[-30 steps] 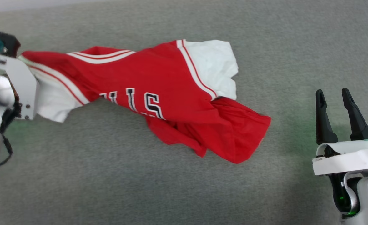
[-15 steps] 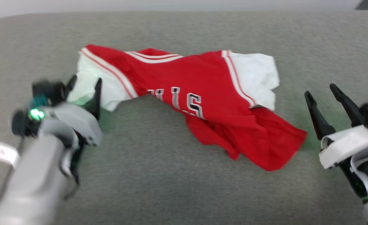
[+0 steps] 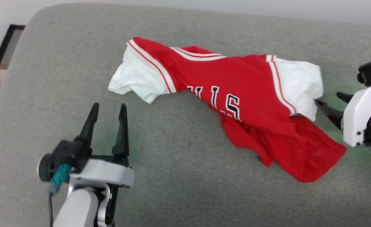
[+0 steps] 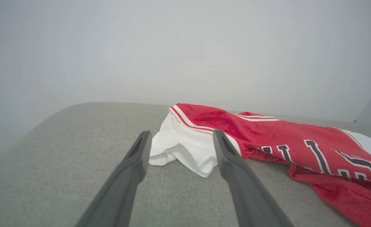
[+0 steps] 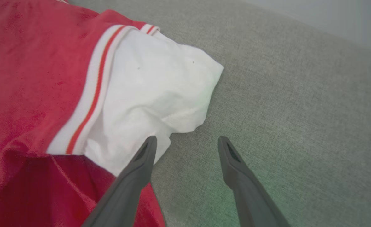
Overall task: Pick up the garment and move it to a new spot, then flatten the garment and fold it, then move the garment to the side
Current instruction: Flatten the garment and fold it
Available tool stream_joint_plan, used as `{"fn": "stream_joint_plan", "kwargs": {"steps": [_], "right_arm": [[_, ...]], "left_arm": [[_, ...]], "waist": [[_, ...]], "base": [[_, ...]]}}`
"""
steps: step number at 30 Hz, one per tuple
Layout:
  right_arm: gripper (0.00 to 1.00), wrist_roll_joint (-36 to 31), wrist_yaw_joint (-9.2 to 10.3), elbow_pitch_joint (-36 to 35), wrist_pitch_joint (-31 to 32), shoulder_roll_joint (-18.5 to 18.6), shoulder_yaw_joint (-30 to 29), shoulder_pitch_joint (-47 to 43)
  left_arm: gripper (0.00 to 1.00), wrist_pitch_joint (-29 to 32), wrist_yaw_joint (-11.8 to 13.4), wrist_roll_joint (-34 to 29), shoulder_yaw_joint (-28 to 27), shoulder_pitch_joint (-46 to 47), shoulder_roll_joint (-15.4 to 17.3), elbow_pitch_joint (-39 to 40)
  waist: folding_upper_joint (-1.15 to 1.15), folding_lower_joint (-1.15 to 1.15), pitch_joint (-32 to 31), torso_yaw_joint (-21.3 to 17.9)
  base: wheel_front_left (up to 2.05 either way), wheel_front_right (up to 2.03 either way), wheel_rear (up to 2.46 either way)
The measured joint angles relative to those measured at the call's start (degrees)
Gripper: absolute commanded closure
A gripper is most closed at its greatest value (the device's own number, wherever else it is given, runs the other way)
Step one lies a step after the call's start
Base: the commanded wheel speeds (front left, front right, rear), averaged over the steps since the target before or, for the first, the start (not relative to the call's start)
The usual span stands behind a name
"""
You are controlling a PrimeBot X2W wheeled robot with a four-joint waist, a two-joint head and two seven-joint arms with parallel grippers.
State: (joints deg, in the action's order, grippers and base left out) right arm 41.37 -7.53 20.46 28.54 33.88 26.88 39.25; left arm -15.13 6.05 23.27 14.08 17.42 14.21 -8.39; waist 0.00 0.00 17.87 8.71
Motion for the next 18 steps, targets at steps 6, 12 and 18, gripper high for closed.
{"fn": "stream_joint_plan", "kwargs": {"steps": [6, 12, 18], "right_arm": [[0.00, 4.28, 0.00, 6.31, 9.75, 1.11, 1.22, 7.42], [0.00, 4.01, 0.00, 12.32, 15.67, 0.09, 3.30, 13.67], [0.00, 3.55, 0.01, 16.00, 17.69, -0.55, 4.91, 17.55]], "left_arm": [[0.00, 0.00, -3.68, -8.38, -3.67, -3.15, -4.86, 5.00], [0.00, -0.01, -6.93, -13.10, -5.90, -3.28, -9.00, 6.92], [0.00, 0.00, -9.12, -14.55, -7.22, -3.04, -10.60, 5.97]], "waist": [[0.00, 0.00, 1.98, 1.76], [0.00, 0.00, 4.63, 3.37], [0.00, 0.00, 6.31, 5.19]], "base": [[0.00, 0.00, 0.00], [0.00, 0.00, 0.00], [0.00, 0.00, 0.00]]}}
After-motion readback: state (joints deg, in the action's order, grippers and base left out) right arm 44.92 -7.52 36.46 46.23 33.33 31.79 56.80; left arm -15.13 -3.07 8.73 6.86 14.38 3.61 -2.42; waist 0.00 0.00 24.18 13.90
